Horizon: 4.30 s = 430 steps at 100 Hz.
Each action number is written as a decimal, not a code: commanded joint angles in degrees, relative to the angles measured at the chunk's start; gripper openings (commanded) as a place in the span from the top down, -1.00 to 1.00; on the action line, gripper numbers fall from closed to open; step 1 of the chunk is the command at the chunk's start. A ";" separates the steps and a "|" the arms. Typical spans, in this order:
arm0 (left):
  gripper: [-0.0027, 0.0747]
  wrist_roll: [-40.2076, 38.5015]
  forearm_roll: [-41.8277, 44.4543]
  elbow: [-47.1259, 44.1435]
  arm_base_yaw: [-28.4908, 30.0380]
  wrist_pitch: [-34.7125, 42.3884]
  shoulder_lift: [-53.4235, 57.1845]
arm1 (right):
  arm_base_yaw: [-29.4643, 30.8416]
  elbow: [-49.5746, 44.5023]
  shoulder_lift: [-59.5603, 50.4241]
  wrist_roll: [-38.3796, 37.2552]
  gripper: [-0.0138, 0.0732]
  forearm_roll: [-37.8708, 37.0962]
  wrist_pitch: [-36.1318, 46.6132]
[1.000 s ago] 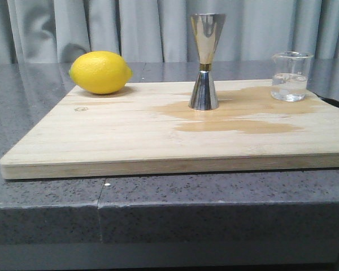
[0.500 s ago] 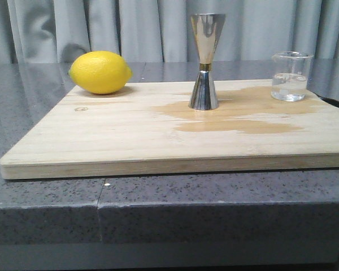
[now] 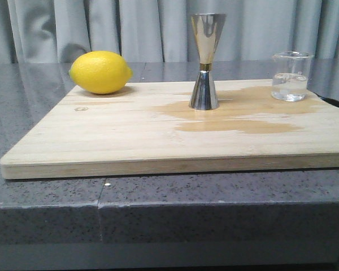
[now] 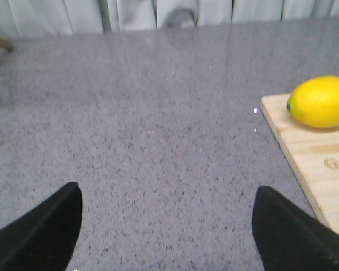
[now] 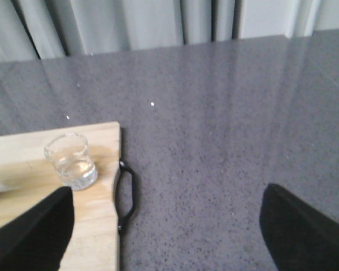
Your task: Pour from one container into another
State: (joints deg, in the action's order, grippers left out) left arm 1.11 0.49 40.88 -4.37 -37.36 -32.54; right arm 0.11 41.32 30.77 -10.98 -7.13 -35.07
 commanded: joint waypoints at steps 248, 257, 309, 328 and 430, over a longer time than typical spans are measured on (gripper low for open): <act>-0.18 116.42 -106.06 36.61 -23.86 -19.62 -75.99 | -10.18 -9.89 14.93 6.45 -0.70 8.16 36.52; 0.07 116.42 -106.06 36.61 -23.86 -19.62 -75.99 | -10.18 -9.89 14.93 6.45 -0.70 8.16 36.52; 0.36 116.42 -106.06 37.72 -23.86 -23.41 -75.99 | -10.18 -9.89 15.51 6.45 -0.70 7.45 36.77; 0.36 113.30 -105.91 39.38 -23.75 -27.23 -75.88 | -10.18 -9.89 19.91 6.45 -0.70 7.13 40.19; 0.36 107.48 -94.43 41.60 -20.42 -35.93 -71.18 | -13.51 -9.89 55.40 6.35 -0.70 5.59 83.72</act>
State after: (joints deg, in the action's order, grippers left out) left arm 109.34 -89.24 80.69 -24.34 -67.47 -107.12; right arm -13.37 29.94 85.28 -4.94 -0.96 39.47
